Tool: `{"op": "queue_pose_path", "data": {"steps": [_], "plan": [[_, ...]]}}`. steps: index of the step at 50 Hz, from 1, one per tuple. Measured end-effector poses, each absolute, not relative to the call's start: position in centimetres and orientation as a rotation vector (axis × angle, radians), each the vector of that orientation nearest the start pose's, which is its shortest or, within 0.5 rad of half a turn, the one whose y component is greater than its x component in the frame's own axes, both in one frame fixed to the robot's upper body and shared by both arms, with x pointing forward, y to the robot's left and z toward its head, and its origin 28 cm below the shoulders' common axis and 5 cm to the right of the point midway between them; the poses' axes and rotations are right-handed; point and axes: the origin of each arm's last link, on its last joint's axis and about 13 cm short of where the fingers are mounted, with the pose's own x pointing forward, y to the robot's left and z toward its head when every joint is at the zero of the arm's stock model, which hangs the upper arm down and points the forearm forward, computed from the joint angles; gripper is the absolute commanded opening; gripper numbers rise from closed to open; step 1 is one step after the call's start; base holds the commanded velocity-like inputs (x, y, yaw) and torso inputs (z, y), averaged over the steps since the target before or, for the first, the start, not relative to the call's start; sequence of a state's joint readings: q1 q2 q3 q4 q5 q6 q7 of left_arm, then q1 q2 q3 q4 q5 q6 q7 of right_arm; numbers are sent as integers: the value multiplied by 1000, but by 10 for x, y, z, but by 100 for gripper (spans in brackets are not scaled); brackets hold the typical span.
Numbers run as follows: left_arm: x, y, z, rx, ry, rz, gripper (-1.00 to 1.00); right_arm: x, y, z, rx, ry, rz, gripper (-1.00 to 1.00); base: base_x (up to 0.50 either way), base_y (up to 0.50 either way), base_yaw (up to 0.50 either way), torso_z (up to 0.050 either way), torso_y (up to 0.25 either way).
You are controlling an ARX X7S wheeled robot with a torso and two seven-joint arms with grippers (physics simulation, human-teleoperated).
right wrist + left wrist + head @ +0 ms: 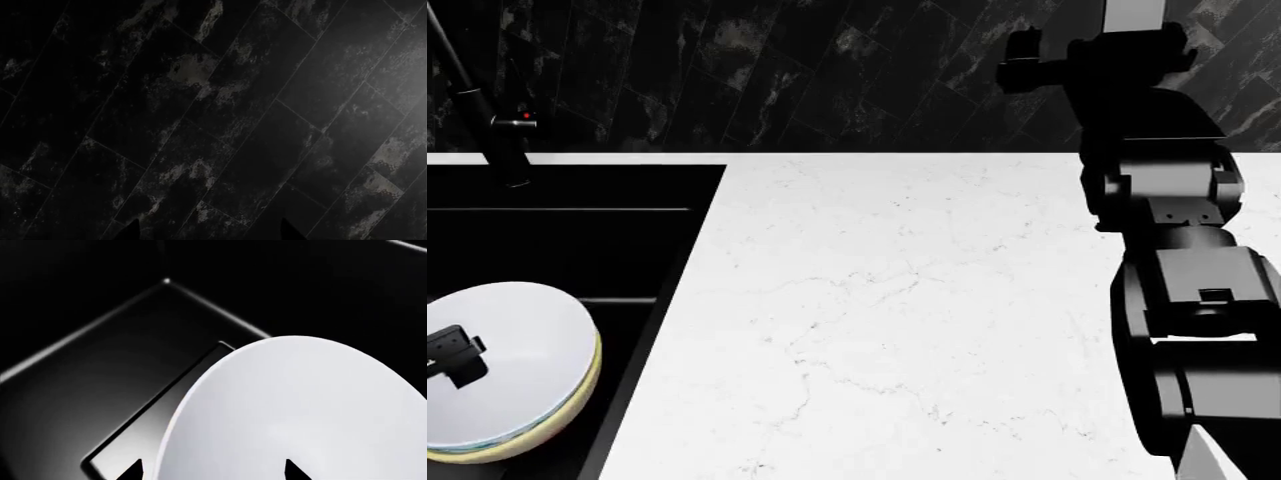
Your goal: Stack the bowls in the sink.
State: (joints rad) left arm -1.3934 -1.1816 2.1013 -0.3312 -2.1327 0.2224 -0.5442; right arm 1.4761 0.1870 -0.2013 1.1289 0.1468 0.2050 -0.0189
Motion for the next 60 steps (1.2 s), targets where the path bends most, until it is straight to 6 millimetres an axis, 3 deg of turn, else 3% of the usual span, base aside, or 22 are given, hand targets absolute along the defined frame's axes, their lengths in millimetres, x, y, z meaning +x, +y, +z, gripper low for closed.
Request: {"op": "queue_pose_path", "data": {"steps": [7,32,60], "plan": [[250,427,135,-199,527,677,100,433,-164,281,-86,-130,-93,100,0,0,0,0,1],[261,413,190,-98,428,600,100,431,-166,283,-71,-139,-93,100,0,0,0,0,0],[283,369,232,32,315,385,100,428,-166,283,-56,-142,-91,100,0,0,0,0,0]]}}
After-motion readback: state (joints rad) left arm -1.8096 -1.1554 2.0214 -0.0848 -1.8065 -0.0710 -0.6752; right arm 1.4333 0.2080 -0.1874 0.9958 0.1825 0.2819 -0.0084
